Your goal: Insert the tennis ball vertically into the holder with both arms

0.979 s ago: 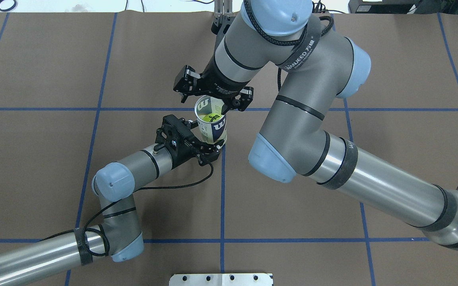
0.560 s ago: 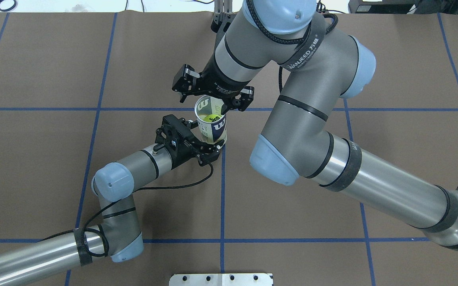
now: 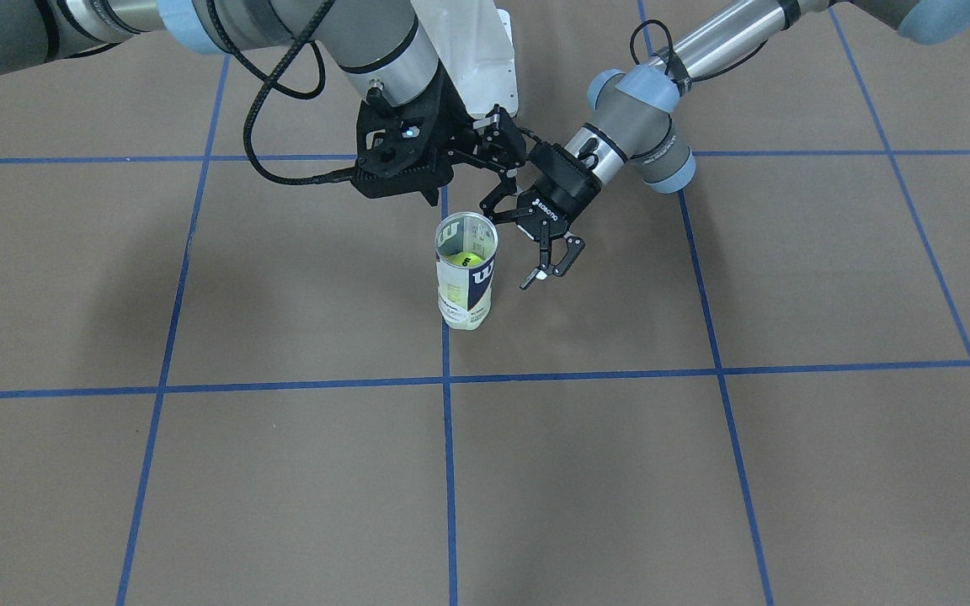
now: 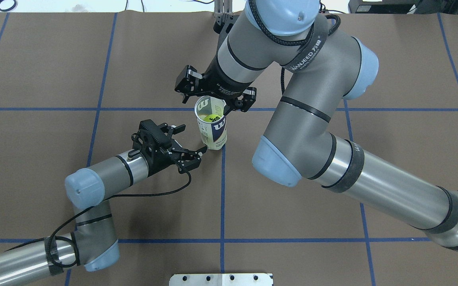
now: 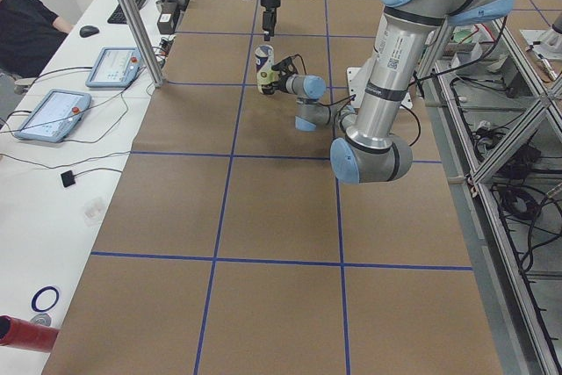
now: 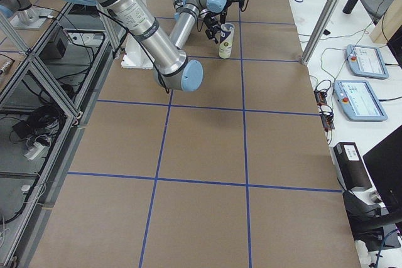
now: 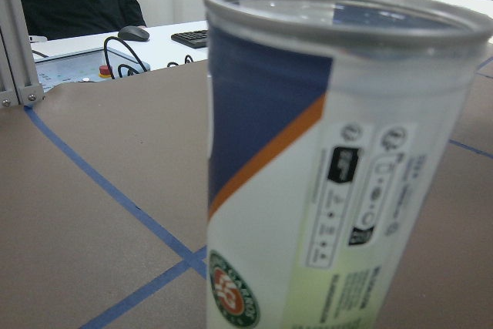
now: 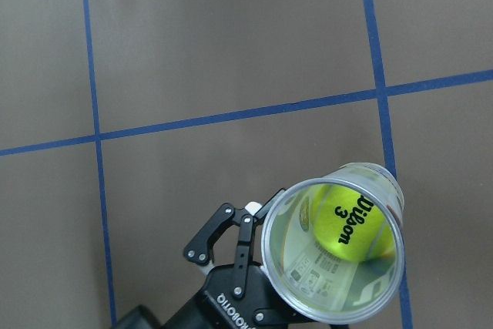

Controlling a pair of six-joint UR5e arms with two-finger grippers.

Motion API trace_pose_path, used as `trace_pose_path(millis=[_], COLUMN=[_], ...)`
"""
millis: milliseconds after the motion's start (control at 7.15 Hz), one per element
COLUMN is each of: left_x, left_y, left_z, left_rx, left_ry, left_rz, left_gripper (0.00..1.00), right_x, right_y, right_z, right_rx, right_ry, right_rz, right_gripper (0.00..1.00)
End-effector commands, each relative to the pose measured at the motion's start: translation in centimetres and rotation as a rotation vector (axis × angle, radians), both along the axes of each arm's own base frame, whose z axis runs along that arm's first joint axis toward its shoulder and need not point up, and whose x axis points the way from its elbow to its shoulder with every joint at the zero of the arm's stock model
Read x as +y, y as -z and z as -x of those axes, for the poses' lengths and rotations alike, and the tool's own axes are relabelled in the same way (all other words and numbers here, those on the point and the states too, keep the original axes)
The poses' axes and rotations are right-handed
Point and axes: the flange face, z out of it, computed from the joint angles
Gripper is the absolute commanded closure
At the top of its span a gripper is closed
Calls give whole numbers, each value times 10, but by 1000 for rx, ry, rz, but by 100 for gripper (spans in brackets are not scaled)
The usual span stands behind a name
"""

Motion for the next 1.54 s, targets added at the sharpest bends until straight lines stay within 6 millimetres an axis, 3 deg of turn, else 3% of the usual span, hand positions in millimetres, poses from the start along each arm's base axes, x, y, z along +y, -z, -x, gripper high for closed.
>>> trace_pose_path(millis=[0,140,280,420,560,699,839,979,1119,1259,1399], left_x=[28,44,31,-14,-65,-124,-141,-163,-185,-213,-223], left_y=[-28,-39,-47,-53,-69,-63,-75,-113,-139,-161,-167], left_z=[53,82,115,146,188,232,249,274,307,358,390], left_rx=[-23,-45,-118,-227,-343,-410,-477,-526,-587,-597,-571], left_ry=[-75,-168,-222,-267,-312,-278,-251,-210,-161,-85,-65], left_rz=[-1,-5,27,120,303,479,528,602,588,658,697], left_gripper=[1,1,1,1,1,1,1,1,1,1,0], right_x=[-2,6,6,-13,-16,-8,-8,-14,-31,-47,-54], right_y=[-4,2,7,6,-2,-21,-46,-76,-115,-162,-222], right_z=[-17,-38,-63,-97,-121,-144,-167,-192,-224,-263,-300], right_rx=[2,29,35,33,34,63,110,166,232,292,347], right_ry=[-12,-13,-19,-34,4,12,20,40,67,123,212], right_rz=[5,17,29,56,69,51,26,-13,-68,-160,-235], right_gripper=[1,1,1,1,1,1,1,1,1,1,1])
